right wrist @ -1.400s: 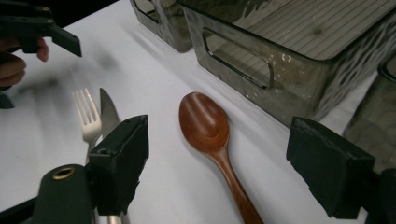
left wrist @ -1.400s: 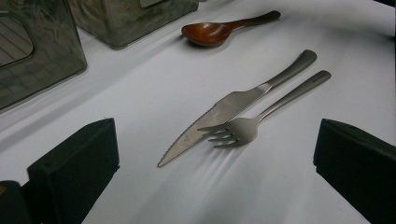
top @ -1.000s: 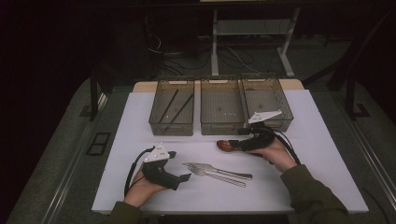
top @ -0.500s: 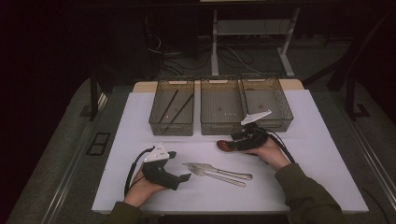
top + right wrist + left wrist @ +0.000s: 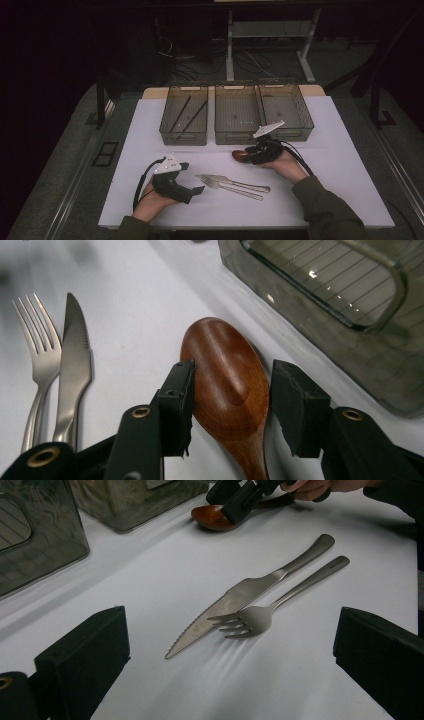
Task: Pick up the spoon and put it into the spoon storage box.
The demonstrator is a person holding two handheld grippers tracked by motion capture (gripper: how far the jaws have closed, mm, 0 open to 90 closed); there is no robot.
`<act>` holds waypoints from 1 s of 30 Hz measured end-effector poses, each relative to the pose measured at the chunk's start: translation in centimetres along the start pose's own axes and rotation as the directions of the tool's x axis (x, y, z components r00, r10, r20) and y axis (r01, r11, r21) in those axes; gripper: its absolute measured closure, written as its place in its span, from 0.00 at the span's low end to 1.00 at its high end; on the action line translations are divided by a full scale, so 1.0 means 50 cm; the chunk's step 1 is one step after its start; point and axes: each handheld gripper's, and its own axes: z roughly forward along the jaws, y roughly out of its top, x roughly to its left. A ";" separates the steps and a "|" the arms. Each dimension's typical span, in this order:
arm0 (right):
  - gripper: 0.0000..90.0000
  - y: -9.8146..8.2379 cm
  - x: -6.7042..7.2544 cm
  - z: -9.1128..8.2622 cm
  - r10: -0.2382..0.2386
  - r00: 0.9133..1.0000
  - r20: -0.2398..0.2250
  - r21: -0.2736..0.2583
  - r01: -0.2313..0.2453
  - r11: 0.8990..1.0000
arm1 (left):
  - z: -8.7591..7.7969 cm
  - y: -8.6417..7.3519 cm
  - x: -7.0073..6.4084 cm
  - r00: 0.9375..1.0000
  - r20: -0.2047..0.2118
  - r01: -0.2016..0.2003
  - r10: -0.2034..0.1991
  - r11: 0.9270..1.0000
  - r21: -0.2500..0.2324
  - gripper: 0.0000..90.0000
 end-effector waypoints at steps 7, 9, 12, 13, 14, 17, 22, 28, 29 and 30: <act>0.62 0.000 0.007 0.000 -0.035 0.999 0.008 0.015 0.035 0.999 | 0.000 0.000 0.000 1.000 0.000 -0.002 0.002 1.000 0.002 0.01; 0.64 0.000 0.008 0.000 -0.049 0.999 0.012 0.019 0.048 0.999 | 0.000 0.000 0.000 1.000 0.000 -0.002 0.002 1.000 0.002 0.01; 0.67 0.000 0.009 -0.001 -0.066 0.998 0.016 0.027 0.065 0.998 | 0.000 0.000 -0.001 1.000 0.000 -0.004 0.004 1.000 0.005 0.01; 0.69 0.000 0.010 -0.002 -0.068 0.998 0.016 0.031 0.067 0.997 | 0.001 0.000 -0.001 1.000 0.000 -0.003 0.003 1.000 0.005 0.01; 0.70 0.000 0.011 -0.002 -0.075 0.997 0.012 0.032 0.074 0.997 | 0.001 0.000 -0.001 1.000 0.000 -0.004 0.004 1.000 0.005 0.01; 0.73 0.000 0.012 -0.003 -0.084 0.996 0.004 0.040 0.084 0.996 | 0.001 0.000 -0.001 1.000 -0.001 -0.005 0.005 1.000 0.005 0.01; 0.77 0.001 0.016 -0.004 -0.101 0.995 -0.011 0.055 0.101 0.993 | 0.001 0.000 -0.002 1.000 -0.001 -0.006 0.006 1.000 0.007 0.01; 0.82 0.001 0.021 -0.004 -0.112 0.993 -0.025 0.073 0.113 0.991 | 0.001 0.000 -0.002 1.000 0.002 -0.011 0.011 1.000 0.011 0.01; 0.82 0.001 0.021 -0.004 -0.112 0.993 -0.027 0.075 0.114 0.991 | 0.001 0.000 -0.002 1.000 0.002 -0.012 0.012 1.000 0.011 0.01; 0.83 0.001 0.021 -0.004 -0.112 0.993 -0.029 0.076 0.114 0.991 | 0.001 0.000 -0.002 1.000 0.003 -0.013 0.013 1.000 0.012 0.01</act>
